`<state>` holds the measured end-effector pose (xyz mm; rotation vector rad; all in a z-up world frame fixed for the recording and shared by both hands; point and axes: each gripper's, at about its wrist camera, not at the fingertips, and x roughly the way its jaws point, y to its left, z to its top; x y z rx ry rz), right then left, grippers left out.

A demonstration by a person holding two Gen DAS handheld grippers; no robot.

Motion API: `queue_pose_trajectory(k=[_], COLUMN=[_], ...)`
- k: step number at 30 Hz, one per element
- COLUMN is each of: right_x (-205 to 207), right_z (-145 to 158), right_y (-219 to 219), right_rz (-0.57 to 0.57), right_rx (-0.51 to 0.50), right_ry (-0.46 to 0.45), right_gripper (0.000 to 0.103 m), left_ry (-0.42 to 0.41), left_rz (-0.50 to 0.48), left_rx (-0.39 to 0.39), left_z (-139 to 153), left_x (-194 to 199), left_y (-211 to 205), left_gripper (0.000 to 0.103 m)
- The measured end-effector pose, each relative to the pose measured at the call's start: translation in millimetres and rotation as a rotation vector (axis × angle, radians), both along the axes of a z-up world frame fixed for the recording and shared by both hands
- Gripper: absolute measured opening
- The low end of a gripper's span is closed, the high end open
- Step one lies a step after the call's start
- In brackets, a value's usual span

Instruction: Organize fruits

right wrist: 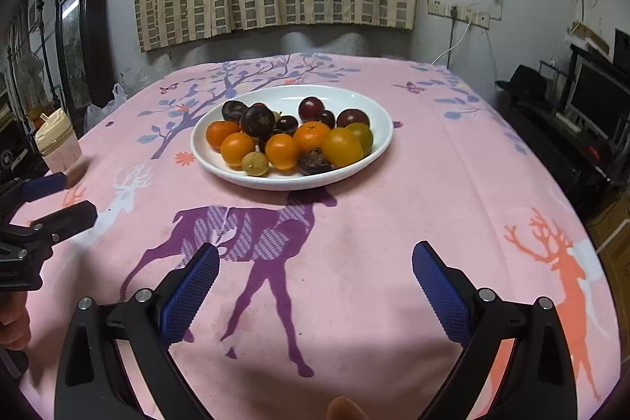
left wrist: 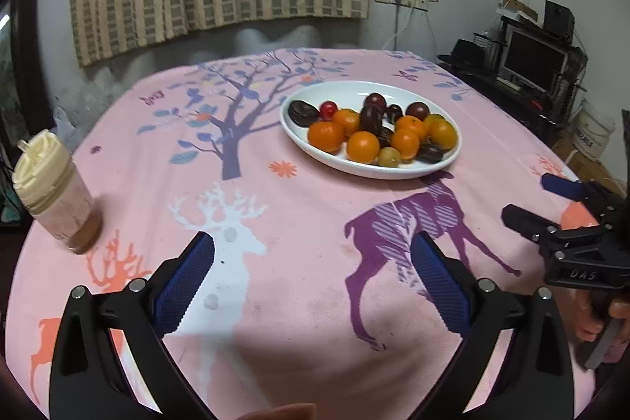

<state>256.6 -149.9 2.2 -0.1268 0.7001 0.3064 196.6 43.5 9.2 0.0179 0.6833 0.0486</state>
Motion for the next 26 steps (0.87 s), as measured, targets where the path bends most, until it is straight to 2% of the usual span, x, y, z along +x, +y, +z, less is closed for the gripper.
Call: queue_pose_trajectory(k=[2,6,13,26], right_x=[2.0,5.3,2.6,3.0], right_z=[-3.1,-6.4,-6.5,-6.9], right_y=[-2.0,-1.7,2.7,5.6], right_rz=[-0.008,-0.008,0.012,0.014], right_rx=[-0.004,-0.019,-0.035,-0.042], right_ry=[0.007,0.026,0.019,0.025], right_gripper=[0.099,0.099,0.099,0.099], left_ry=[0.007,0.034,0.024,0.015], left_rz=[-0.013,-0.018,-0.003,0.01], left_rx=[0.02,-0.01,-0.052,-0.054], left_z=[-4.2,-5.9,-2.0,-0.8], left_x=[-0.5,1.8,0.3,-0.6], left_y=[-5.8,-4.6,1.5,3.3], left_gripper=[0.098,0.098,0.098,0.098])
